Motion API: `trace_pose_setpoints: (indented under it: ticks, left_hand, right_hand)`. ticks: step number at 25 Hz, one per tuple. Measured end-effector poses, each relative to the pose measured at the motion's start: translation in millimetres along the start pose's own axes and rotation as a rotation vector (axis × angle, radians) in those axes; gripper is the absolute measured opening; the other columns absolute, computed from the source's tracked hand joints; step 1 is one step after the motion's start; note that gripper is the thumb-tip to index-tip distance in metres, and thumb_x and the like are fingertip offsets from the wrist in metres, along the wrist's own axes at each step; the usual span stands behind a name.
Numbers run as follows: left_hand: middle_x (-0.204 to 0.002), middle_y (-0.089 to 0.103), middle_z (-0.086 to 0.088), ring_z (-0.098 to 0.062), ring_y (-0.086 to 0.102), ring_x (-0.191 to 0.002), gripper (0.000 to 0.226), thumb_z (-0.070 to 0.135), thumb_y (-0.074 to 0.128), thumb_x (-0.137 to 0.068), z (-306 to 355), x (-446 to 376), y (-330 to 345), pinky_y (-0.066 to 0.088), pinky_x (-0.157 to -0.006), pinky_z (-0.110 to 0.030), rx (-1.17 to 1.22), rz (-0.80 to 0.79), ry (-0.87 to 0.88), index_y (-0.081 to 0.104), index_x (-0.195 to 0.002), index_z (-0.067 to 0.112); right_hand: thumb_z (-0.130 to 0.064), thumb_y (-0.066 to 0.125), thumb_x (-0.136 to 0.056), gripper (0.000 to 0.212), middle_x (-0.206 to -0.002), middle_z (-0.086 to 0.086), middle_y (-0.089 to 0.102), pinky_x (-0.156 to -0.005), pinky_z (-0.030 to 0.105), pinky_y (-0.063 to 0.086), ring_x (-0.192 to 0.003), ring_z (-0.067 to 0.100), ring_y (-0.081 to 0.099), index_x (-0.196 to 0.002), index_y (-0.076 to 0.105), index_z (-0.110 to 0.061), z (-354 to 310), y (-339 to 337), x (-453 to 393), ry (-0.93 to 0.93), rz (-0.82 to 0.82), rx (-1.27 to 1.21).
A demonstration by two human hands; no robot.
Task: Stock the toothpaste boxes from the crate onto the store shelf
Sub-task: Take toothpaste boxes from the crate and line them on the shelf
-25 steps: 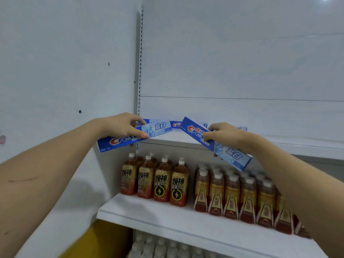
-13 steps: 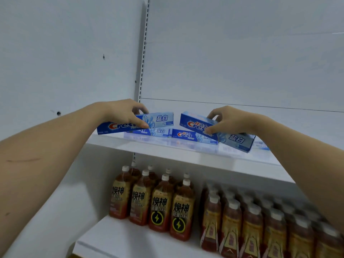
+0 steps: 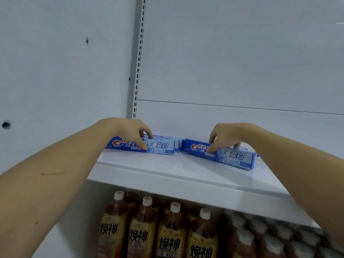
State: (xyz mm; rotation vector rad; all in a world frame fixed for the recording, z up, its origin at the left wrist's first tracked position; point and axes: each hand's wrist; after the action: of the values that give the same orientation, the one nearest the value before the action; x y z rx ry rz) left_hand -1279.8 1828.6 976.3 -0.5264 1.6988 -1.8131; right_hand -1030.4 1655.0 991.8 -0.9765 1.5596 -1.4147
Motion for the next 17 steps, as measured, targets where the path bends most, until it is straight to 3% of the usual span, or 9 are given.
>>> trace_pose_setpoints:
  ticks: [4, 7, 10, 13, 17]
  left_hand:
    - [-0.114, 0.065, 0.006, -0.017, 0.064, -0.103, 0.044, 0.052, 0.068, -0.085, -4, -10, -2, 0.052, -0.090, -0.033, 0.039, 0.006, -0.003, 0.059, -0.125, 0.035]
    - [-0.118, 0.064, 0.005, -0.018, 0.064, -0.104, 0.043, 0.053, 0.065, -0.086, 1, -7, -6, 0.052, -0.095, -0.037, 0.043, 0.036, -0.027, 0.058, -0.125, 0.034]
    - [-0.128, 0.061, 0.002, -0.020, 0.059, -0.110, 0.043, 0.048, 0.063, -0.090, 12, 6, -6, 0.048, -0.099, -0.039, 0.067, 0.065, -0.043, 0.054, -0.128, 0.032]
    - [-0.133, 0.058, 0.000, -0.021, 0.057, -0.115, 0.044, 0.048, 0.062, -0.091, 33, 30, -10, 0.044, -0.102, -0.038, 0.095, 0.115, -0.046, 0.054, -0.130, 0.031]
    - [-0.136, 0.055, -0.002, -0.021, 0.055, -0.119, 0.045, 0.047, 0.058, -0.093, 76, 78, -12, 0.042, -0.102, -0.036, 0.135, 0.162, -0.046, 0.051, -0.134, 0.029]
  right_hand:
    - [-0.036, 0.072, -0.086, 0.041, -0.106, 0.006, 0.067, -0.067, 0.038, 0.060, -0.094, 0.028, 0.069, -0.121, 0.060, -0.018, -6, 7, -14, -0.020, 0.033, -0.025]
    - [-0.037, 0.066, -0.090, 0.033, -0.100, 0.006, 0.070, -0.067, 0.036, 0.060, -0.090, 0.025, 0.069, -0.115, 0.060, -0.017, -4, 3, -10, -0.023, 0.066, -0.083]
    - [-0.036, 0.060, -0.092, 0.028, -0.105, 0.005, 0.068, -0.072, 0.035, 0.058, -0.092, 0.025, 0.067, -0.111, 0.063, -0.016, -2, 0, 6, -0.051, 0.136, -0.072]
    - [-0.034, 0.060, -0.091, 0.028, -0.117, 0.002, 0.064, -0.081, 0.033, 0.046, -0.101, 0.023, 0.059, -0.113, 0.066, -0.018, 3, -1, 30, -0.081, 0.260, 0.035]
    - [-0.031, 0.058, -0.091, 0.025, -0.117, 0.002, 0.065, -0.084, 0.033, 0.045, -0.101, 0.023, 0.058, -0.112, 0.066, -0.019, 14, -2, 76, -0.132, 0.328, -0.048]
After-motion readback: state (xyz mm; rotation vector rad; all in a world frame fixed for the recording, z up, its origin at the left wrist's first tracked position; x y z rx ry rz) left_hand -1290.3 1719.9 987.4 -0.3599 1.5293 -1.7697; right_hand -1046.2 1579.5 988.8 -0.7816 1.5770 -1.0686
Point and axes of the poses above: each hand's wrist, its own x-axis away from the middle knuckle, its own y-axis out of the palm, z = x × y
